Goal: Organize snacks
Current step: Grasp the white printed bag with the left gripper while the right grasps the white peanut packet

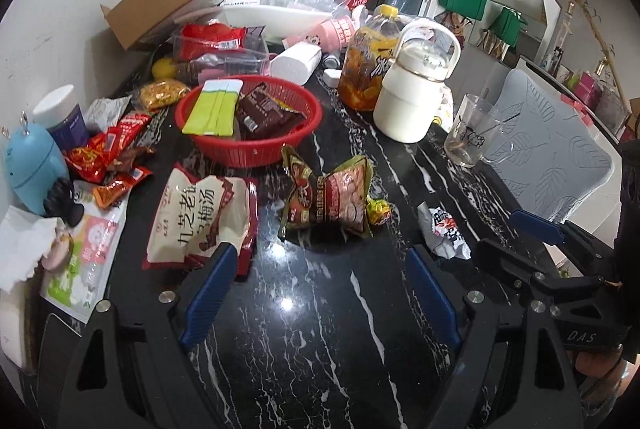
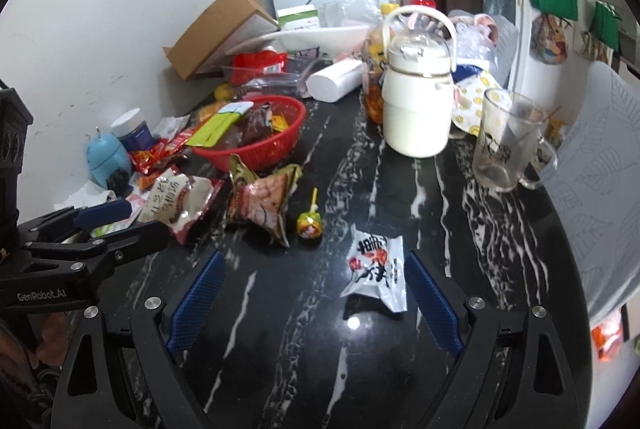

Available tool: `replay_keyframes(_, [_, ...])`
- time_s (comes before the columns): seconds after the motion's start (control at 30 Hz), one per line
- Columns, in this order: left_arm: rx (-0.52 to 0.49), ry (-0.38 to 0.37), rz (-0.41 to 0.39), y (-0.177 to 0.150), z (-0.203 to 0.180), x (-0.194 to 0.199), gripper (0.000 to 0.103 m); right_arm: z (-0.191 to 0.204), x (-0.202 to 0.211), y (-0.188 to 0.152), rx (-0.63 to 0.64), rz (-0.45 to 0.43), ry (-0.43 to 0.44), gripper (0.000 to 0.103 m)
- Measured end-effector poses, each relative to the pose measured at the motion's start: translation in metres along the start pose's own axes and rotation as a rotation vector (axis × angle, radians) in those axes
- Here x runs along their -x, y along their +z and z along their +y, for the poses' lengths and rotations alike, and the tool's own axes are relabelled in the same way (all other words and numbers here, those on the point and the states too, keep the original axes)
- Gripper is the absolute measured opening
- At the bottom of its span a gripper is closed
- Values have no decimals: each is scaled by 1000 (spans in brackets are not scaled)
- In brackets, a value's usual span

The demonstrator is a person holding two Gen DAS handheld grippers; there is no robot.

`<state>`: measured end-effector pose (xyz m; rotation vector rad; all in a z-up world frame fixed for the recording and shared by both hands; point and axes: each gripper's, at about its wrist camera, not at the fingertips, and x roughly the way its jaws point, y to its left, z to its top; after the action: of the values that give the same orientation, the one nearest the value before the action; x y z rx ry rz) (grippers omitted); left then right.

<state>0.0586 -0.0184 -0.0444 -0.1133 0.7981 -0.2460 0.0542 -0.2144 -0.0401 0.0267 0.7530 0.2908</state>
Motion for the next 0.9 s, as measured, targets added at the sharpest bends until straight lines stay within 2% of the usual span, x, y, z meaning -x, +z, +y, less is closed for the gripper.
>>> replay_keyframes(0.23, [46,18,-2,-1,5,-15,86,-18,-24,-8,-56,39,-26,91])
replay_keyframes(0.67, [68,88,13,14,11,-45,86,-50,-70,-8,-128,127,-45,88])
replay_keyframes(0.77, [81,105,11,17,15,-49,86,-53,-79,-8,-139,156,-39,78])
replay_keyframes(0.9, [99,148,3,20,24,-51,86,-53,-87,-9,-127,171,-34,50])
